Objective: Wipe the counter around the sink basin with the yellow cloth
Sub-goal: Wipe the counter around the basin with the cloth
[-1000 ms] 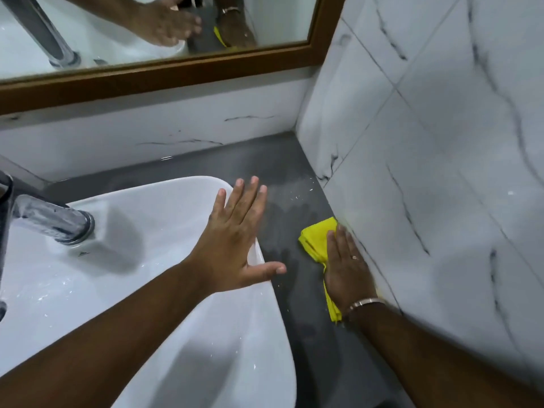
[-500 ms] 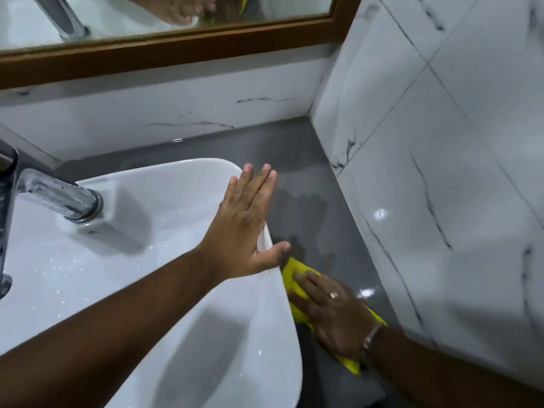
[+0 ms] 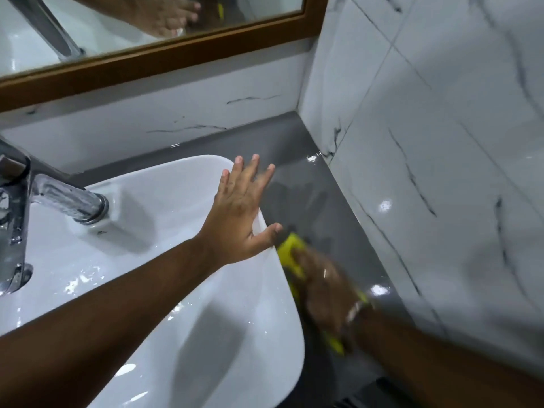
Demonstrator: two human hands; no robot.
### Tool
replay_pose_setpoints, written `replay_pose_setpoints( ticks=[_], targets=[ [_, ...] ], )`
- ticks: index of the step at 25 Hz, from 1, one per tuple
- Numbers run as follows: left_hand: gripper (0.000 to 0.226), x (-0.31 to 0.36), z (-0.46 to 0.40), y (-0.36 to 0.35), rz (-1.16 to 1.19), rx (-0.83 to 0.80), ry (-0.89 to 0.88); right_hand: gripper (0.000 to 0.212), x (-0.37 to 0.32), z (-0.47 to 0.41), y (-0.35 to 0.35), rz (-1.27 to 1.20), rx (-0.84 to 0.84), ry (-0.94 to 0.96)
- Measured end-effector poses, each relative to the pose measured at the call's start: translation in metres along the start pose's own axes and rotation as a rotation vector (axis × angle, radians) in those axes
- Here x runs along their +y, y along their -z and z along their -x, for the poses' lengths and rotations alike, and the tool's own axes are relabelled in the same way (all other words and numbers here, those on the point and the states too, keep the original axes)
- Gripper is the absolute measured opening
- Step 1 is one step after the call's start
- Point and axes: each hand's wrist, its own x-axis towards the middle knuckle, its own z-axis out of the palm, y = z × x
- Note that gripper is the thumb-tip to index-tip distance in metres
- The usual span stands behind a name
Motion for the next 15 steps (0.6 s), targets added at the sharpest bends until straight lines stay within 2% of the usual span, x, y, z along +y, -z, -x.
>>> replay_pose_setpoints(
  ticks=[1, 3, 5, 8, 10, 11, 13, 15],
  targets=[
    [0.086, 0.001, 0.0, 0.001, -0.003, -0.004, 0.003, 0.072, -0.015, 0.04, -0.003, 0.023, -0.061, 0.125],
    [0.085, 0.002, 0.0, 0.003, -0.003, -0.017, 0.001, 0.061, -0.004, 0.073, -0.01, 0.125, -0.067, 0.267],
    [0.084, 0.001, 0.002, 0.001, 0.009, -0.013, -0.005, 0.054, 0.03, 0.041, -0.008, 0.157, -0.013, 0.132],
    [0.083, 0.001, 0.001, 0.0, 0.012, -0.024, -0.002, 0.064, 0.063, -0.051, 0.015, 0.043, 0.111, -0.29],
    [0.081, 0.003, -0.001, 0.006, -0.048, -0.055, 0.003, 0.071, 0.038, -0.066, 0.01, -0.053, 0.058, -0.343],
    [0.079, 0.007, 0.001, 0.011, -0.102, -0.078, -0.016, 0.071, 0.02, -0.052, 0.002, -0.091, 0.058, -0.29],
    [0.071, 0.015, 0.012, 0.015, -0.174, -0.133, -0.129, 0.066, -0.011, 0.005, -0.022, -0.15, 0.048, -0.037],
    [0.064, 0.022, 0.027, 0.015, -0.137, -0.198, -0.235, 0.059, 0.0, 0.047, -0.03, -0.006, -0.089, 0.242]
  ],
)
